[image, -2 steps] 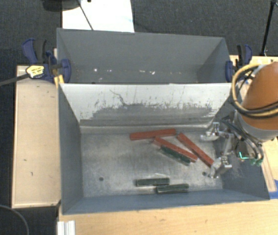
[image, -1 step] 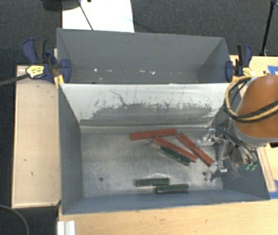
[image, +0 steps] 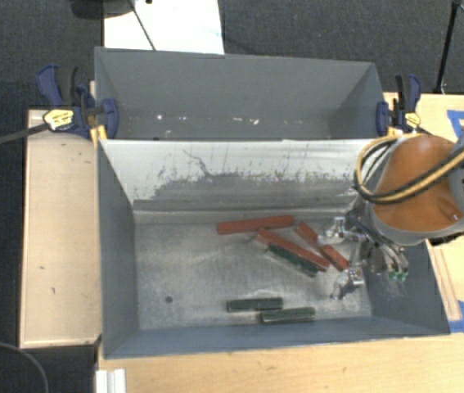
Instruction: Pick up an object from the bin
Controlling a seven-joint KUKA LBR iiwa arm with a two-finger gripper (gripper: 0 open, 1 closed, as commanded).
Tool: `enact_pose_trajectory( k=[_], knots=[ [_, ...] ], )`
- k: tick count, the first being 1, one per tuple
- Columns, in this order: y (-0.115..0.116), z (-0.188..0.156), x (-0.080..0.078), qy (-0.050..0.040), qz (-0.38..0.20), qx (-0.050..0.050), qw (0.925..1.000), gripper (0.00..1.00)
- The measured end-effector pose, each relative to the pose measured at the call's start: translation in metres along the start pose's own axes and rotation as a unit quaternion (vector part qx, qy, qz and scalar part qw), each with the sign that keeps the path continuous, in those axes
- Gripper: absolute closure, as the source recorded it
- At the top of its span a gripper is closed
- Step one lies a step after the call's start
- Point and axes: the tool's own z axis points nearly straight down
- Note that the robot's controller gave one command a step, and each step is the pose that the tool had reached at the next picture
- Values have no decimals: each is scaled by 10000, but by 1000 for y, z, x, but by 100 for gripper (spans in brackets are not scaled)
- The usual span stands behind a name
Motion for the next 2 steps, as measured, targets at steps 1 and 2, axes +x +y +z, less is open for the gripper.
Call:
enact_pose_trajectory(
  k=[1, 2],
  knots=[
    [29, 21, -13, -62, 272, -5, 9996, 100],
    [29, 21, -13, -62, 267, -4, 9996, 100]
  ],
)
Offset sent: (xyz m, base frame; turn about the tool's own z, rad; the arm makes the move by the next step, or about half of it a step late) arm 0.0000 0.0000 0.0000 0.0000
